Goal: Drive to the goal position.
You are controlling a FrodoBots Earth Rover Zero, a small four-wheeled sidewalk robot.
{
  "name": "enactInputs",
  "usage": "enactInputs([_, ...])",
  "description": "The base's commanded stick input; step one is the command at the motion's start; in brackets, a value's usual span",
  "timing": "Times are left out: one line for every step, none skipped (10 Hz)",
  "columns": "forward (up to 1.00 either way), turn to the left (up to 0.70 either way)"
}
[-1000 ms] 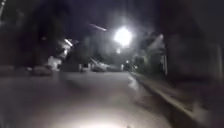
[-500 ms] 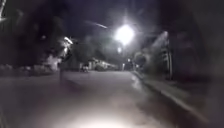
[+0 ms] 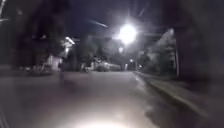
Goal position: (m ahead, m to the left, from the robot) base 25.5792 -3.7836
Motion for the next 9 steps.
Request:
enactInputs([0.7,-0.35])
enactInputs([0.7,-0.35])
enactInputs([0.7,-0.35])
enactInputs([0.7,-0.35])
enactInputs([0.7,-0.35])
enactInputs([0.7,-0.35])
enactInputs([0.7,-0.35])
enactInputs([0.7,-0.35])
enactInputs([0.7,-0.35])
